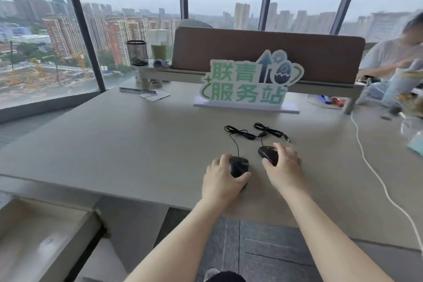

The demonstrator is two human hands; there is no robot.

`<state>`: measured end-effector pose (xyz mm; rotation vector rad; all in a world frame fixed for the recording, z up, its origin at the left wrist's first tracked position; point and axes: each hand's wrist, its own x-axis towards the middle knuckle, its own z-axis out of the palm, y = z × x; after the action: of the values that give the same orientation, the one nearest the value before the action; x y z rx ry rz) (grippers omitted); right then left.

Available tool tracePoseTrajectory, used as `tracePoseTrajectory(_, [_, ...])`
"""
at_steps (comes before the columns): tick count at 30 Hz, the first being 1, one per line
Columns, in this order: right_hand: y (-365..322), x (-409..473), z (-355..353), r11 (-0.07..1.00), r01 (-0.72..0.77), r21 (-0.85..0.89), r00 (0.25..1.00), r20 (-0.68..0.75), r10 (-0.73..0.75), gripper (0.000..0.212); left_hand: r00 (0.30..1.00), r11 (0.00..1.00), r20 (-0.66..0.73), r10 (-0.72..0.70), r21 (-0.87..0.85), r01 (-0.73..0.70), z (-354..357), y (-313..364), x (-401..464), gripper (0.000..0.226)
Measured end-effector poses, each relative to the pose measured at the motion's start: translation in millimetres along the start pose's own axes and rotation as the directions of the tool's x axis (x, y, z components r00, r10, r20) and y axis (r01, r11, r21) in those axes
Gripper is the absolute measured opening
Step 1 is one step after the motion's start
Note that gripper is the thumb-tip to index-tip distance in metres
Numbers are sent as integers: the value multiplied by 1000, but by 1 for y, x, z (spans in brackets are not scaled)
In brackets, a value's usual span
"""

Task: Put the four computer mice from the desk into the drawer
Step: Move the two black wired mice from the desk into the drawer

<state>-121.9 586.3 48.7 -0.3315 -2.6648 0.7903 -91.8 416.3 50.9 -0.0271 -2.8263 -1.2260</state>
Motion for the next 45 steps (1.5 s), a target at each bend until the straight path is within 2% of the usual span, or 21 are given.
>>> tracePoseTrajectory(3, [13,12,9,1000,-26,-14,995,96,27,57,999,993,-28,19,113,-15,20,10,8,73])
tracePoseTrajectory(6, [19,17,19,1000,-13,-23,995,94,15,52,996,979,-81,33,205,-16,31,13,15,58])
tracePoseTrajectory(9, [22,17,22,999,-5,-40,997,72,8,50,992,978,-123,9,206,16,31,10,20,47])
tracePoseTrajectory(12, [16,12,14,997,-6,75,999,38,3,48,985,995,-167,-33,85,47,13,2,19,48])
tracePoseTrajectory(15, [-14,-5,-3,963,92,254,995,-48,-82,46,957,993,-290,-28,-120,-7,-31,-6,12,50])
tracePoseTrajectory(18, [-63,-30,-20,889,236,393,969,-163,-185,42,908,976,-419,11,-194,-101,-91,-11,-1,50])
tracePoseTrajectory(21, [-120,-61,-33,779,375,503,927,-233,-295,42,857,968,-515,8,-210,-135,-156,-18,-28,51])
tracePoseTrajectory(26, [-210,-122,-21,559,439,704,870,-176,-461,41,729,987,-684,-25,-131,-89,-254,-54,-85,51])
tracePoseTrajectory(29, [-255,-162,7,493,410,767,818,-71,-571,42,651,991,-754,-87,-133,-21,-293,-93,-121,51])
tracePoseTrajectory(32, [-291,-204,44,475,342,811,745,74,-663,42,564,983,-806,-180,-163,81,-316,-143,-154,50])
tracePoseTrajectory(34, [-309,-230,74,472,281,836,685,171,-709,45,532,968,-811,-244,-170,186,-324,-182,-171,52])
tracePoseTrajectory(36, [-321,-252,106,523,222,823,647,277,-710,41,528,943,-795,-298,-160,291,-324,-222,-184,50])
tracePoseTrajectory(39, [-333,-282,162,667,181,723,602,455,-656,43,522,868,-740,-425,-170,466,-314,-284,-200,46])
tracePoseTrajectory(42, [-340,-309,216,788,238,567,533,602,-594,45,514,740,-646,-564,-118,663,-301,-338,-210,51])
tracePoseTrajectory(45, [-345,-330,257,845,368,388,440,728,-526,45,507,579,-517,-689,26,815,-285,-378,-214,57])
